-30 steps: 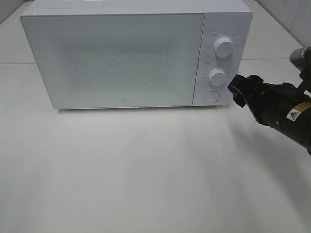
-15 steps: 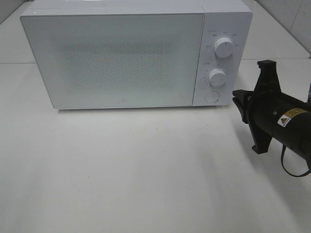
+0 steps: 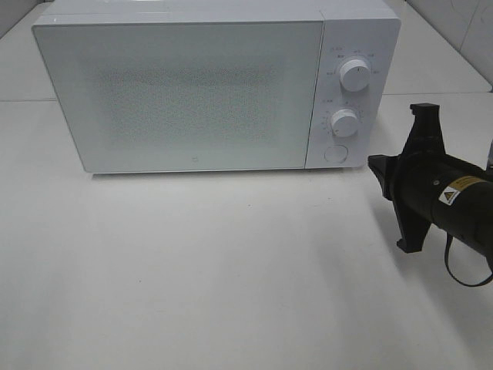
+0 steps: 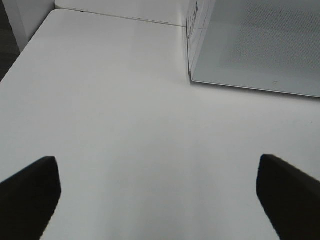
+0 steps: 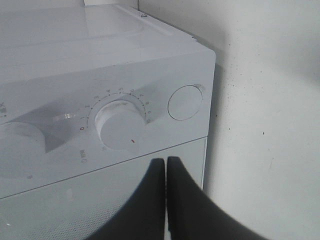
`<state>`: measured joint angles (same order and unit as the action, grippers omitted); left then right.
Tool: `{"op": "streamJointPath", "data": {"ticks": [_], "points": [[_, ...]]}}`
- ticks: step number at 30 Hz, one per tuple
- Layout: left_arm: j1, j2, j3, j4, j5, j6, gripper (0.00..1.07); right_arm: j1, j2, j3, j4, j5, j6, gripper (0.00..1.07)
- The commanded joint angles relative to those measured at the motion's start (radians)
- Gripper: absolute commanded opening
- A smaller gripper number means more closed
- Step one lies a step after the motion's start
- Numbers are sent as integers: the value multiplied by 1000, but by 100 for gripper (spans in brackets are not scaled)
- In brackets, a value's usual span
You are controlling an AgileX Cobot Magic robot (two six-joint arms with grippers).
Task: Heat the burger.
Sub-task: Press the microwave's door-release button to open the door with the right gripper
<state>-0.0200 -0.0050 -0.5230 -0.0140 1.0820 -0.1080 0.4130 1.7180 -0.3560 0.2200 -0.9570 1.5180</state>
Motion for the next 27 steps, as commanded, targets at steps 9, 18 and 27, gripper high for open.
{"op": "streamJointPath", "data": {"ticks": [9,18,27], "points": [[4,-4,3,3,-14,-1,100,-4,10,-9,62,30,0,0],[4,-4,3,3,-14,-1,100,-6,141,-124,13,35,15,0],[4,-4,3,3,-14,-1,100,-6,251,-242,13,54,15,0]]}}
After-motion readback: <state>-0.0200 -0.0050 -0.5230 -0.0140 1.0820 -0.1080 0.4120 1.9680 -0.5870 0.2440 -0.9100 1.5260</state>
